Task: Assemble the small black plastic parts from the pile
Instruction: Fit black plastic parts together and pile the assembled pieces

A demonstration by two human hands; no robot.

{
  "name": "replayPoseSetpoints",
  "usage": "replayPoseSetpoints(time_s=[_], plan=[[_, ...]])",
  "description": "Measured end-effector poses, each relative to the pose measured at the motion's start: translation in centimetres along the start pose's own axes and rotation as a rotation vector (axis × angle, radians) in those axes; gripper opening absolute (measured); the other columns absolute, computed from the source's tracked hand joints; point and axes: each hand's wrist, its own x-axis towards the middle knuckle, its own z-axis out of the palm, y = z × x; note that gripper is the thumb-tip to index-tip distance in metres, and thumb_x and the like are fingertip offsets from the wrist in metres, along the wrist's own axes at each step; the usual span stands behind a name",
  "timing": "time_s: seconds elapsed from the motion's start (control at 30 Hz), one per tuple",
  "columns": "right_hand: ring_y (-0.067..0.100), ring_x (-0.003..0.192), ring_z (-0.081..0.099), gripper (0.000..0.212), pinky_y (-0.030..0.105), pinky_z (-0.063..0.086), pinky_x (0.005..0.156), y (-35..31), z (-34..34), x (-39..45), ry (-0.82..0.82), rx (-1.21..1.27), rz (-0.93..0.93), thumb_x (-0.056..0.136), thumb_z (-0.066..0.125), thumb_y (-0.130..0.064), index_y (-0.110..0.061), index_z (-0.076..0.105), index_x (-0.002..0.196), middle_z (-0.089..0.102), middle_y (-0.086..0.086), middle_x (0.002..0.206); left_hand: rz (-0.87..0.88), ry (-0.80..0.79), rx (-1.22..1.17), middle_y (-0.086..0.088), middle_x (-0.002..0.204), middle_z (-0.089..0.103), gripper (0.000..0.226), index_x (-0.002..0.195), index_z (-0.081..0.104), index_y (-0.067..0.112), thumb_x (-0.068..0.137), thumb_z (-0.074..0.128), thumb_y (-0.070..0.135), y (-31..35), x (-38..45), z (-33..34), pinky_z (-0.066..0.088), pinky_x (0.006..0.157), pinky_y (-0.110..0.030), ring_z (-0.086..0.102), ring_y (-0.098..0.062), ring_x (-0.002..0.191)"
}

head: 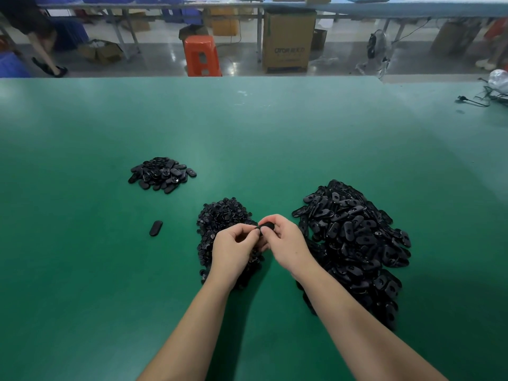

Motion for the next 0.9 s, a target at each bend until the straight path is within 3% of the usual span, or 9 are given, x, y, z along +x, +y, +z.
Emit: replayPoseSetpoints(time_s=[0.1, 0.17, 0.27, 0.33, 0.47, 0.57, 0.7, 0.77, 0.9], plan=[[0.023, 0.069, 0.067, 0.023, 0.042, 0.06, 0.08, 0.2, -0.1, 0.2, -0.033, -0.082, -0.018, 0.102, 0.046, -0.003, -0.02, 0.062, 0.099, 0.067, 0.005, 0.078, 0.052, -0.023, 0.1, 0.005, 0.079, 0.076, 0.009, 0.089, 0.078, 0.024, 0.089, 0.074, 0.016, 0.1, 0.5, -0.5, 0.054, 0.07, -0.021, 0.07, -0.012, 0.074], [0.02, 0.071, 0.067, 0.026, 0.037, 0.059, 0.082, 0.3, -0.2, 0.2, -0.078, -0.143, -0.036, 0.104, 0.042, -0.004, -0.019, 0.062, 0.113, 0.067, 0.003, 0.078, 0.091, -0.003, 0.21, 0.012, 0.074, 0.074, 0.011, 0.085, 0.076, 0.028, 0.087, 0.077, 0.017, 0.0, 0.9, -1.1, 0.047, 0.062, -0.012, 0.063, -0.003, 0.066], [0.017, 0.094, 0.068, 0.032, 0.033, 0.054, 0.09, 0.6, -0.7, 0.3, -0.075, -0.437, -0.145, 0.103, 0.048, -0.013, -0.02, 0.057, 0.134, 0.069, 0.0, 0.107, 0.094, 0.055, 0.299, 0.02, 0.064, 0.068, 0.01, 0.08, 0.075, 0.029, 0.085, 0.077, 0.02, -0.3, 1.6, -2.8, 0.04, 0.056, -0.009, 0.055, 0.005, 0.056], [0.016, 0.11, 0.061, 0.034, 0.034, 0.05, 0.097, 0.8, -1.5, 0.5, -0.006, -0.677, -0.204, 0.104, 0.05, -0.02, -0.019, 0.055, 0.137, 0.064, -0.002, 0.122, 0.04, 0.168, 0.324, 0.018, 0.064, 0.068, 0.004, 0.082, 0.076, 0.027, 0.085, 0.076, 0.025, -0.9, 2.3, -5.1, 0.041, 0.055, -0.012, 0.057, 0.004, 0.057], [0.019, 0.116, 0.05, 0.031, 0.031, 0.046, 0.099, 1.9, -3.2, 1.1, 0.08, -1.001, -0.209, 0.104, 0.051, -0.03, -0.02, 0.057, 0.132, 0.063, -0.001, 0.12, -0.142, 0.449, 0.31, 0.004, 0.064, 0.067, 0.01, 0.089, 0.077, 0.015, 0.09, 0.072, 0.023, -3.2, 4.0, -10.8, 0.049, 0.063, -0.03, 0.059, -0.017, 0.054], [0.022, 0.117, 0.046, 0.033, 0.033, 0.042, 0.101, 2.7, -3.6, 1.2, 0.069, -1.175, -0.163, 0.102, 0.051, -0.037, -0.02, 0.057, 0.13, 0.059, 0.001, 0.122, -0.234, 0.551, 0.322, 0.001, 0.067, 0.067, 0.014, 0.099, 0.076, 0.01, 0.092, 0.069, 0.02, -4.6, 4.6, -13.3, 0.048, 0.06, -0.03, 0.061, -0.02, 0.046], [0.024, 0.118, 0.046, 0.035, 0.036, 0.04, 0.102, 3.5, -3.4, 1.1, 0.025, -1.268, -0.105, 0.101, 0.052, -0.04, -0.019, 0.057, 0.128, 0.058, 0.003, 0.123, -0.238, 0.573, 0.511, -0.004, 0.09, 0.073, 0.02, 0.109, 0.074, 0.009, 0.094, 0.065, 0.019, -5.0, 4.7, -14.2, 0.051, 0.072, -0.034, 0.067, -0.028, 0.079], [0.025, 0.118, 0.047, 0.035, 0.036, 0.04, 0.102, 3.7, -3.5, 1.0, 0.009, -1.265, -0.086, 0.101, 0.053, -0.04, -0.019, 0.058, 0.128, 0.059, 0.003, 0.122, -0.216, 0.596, 0.642, -0.007, 0.101, 0.072, 0.023, 0.114, 0.071, 0.011, 0.095, 0.061, 0.019, -4.9, 4.5, -14.1, 0.05, 0.071, -0.035, 0.064, -0.03, 0.088], [0.024, 0.118, 0.047, 0.033, 0.036, 0.041, 0.102, 3.8, -3.8, 1.0, -0.006, -1.234, -0.07, 0.1, 0.056, -0.038, -0.019, 0.056, 0.128, 0.059, 0.003, 0.122, -0.042, 0.589, 0.877, -0.013, 0.117, 0.062, 0.029, 0.119, 0.072, 0.01, 0.095, 0.057, 0.014, -5.3, 4.0, -13.2, 0.049, 0.08, -0.045, 0.052, -0.035, 0.106]])
